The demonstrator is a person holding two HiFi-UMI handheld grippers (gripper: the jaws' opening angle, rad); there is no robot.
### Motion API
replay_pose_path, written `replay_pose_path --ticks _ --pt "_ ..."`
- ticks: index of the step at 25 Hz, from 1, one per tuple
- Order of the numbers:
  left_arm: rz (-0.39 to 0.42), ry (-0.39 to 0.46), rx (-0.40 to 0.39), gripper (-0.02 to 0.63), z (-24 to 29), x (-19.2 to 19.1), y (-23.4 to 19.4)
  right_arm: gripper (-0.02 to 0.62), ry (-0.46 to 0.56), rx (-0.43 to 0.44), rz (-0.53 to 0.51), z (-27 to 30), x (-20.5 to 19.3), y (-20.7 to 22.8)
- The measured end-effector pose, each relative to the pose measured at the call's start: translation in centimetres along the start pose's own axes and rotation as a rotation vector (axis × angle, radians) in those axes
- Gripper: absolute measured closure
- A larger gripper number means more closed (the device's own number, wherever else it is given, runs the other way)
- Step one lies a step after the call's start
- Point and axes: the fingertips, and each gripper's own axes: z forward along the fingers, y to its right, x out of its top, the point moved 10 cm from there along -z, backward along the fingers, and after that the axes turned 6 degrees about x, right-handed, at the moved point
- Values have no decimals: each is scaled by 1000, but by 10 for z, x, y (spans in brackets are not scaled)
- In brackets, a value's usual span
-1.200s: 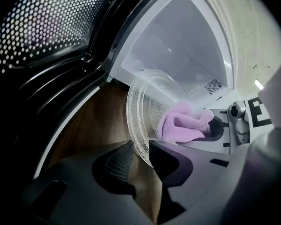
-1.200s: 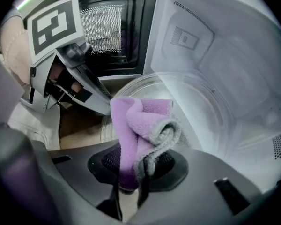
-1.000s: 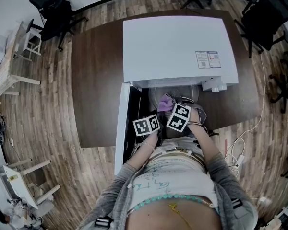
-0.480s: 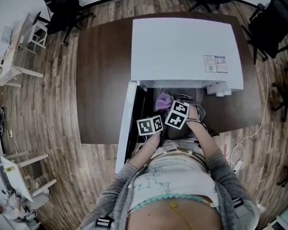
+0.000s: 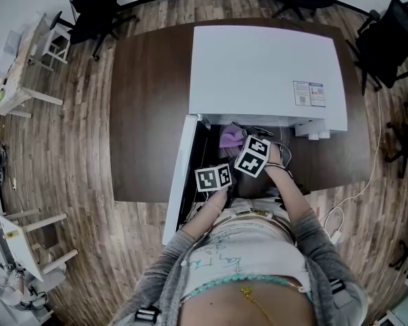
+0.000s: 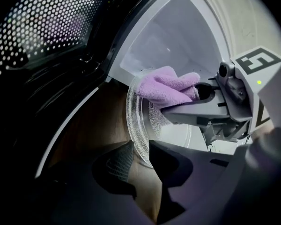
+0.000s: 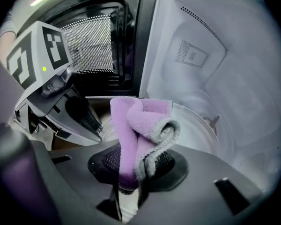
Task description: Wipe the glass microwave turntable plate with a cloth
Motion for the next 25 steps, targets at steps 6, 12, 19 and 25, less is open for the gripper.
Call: replay_pose_path --ticks 6,12,19,25 --pt "-2 -2 -5 492 -1 1 -1 480 33 -43 70 -7 2 20" --pt "-4 -6 -7 492 -1 1 -1 480 48 -87 127 -14 -9 38" --pt "-8 -5 -6 492 -1 0 -2 480 45 -126 196 -25 -31 50" --pt "-10 -4 -8 492 0 0 -2 480 44 -149 240 -31 -46 52"
